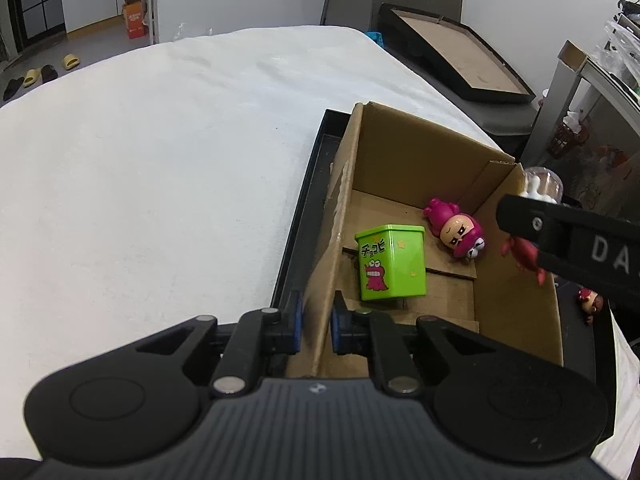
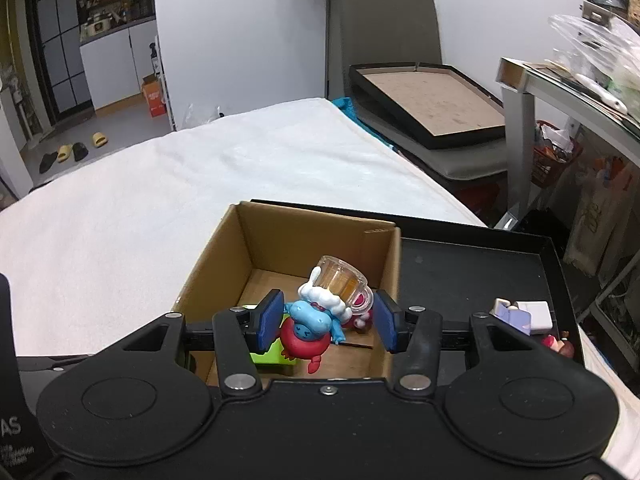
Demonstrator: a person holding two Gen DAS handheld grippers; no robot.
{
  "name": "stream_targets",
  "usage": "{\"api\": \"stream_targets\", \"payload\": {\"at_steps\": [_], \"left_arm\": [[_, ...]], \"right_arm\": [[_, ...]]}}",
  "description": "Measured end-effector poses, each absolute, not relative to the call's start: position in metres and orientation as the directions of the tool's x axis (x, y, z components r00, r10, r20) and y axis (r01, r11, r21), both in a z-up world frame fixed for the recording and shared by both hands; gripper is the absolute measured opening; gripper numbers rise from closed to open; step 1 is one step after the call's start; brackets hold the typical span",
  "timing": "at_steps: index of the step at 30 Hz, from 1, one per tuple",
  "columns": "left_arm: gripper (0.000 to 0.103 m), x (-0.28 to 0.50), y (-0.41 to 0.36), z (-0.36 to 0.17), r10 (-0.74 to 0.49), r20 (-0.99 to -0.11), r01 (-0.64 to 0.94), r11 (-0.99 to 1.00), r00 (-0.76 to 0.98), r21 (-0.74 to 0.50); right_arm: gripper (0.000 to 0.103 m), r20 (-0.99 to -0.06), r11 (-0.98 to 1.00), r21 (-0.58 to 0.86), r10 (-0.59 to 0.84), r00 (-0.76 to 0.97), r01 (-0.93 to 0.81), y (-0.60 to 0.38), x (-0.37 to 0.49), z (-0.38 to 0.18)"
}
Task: Organize rigid objects
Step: 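Grasp the blue-red mug figure with the right gripper and carry it to the box, then lower the mug figure into the box and open the right gripper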
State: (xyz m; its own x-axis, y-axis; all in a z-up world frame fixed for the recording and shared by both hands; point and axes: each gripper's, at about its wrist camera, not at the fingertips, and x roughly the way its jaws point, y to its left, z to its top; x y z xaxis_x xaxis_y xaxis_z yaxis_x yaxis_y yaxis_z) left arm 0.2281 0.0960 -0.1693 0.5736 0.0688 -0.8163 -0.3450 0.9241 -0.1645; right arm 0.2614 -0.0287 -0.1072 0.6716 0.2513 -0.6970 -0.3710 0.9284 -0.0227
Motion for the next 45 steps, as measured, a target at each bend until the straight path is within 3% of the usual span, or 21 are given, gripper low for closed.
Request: {"api": "stream_targets", "payload": {"at_steps": [26, 45], "left_arm": [[0.013, 0.227, 0.088, -0.165, 0.101, -0.813, -0.336, 0.934, 0.573, -0.121], [0.018, 0.236, 0.054, -0.145, 0.240, -0.803, -0.309, 0.948, 0.546, 0.072]], "right_arm": [[0.052, -0.700, 0.960, -0.047, 0.165, 0.695, -0.275, -0.095, 0.263, -0.107], [0.055, -0.702, 0.983, 0.044, 0.158, 0.694, -0.180, -0.171, 0.275, -0.143]]}}
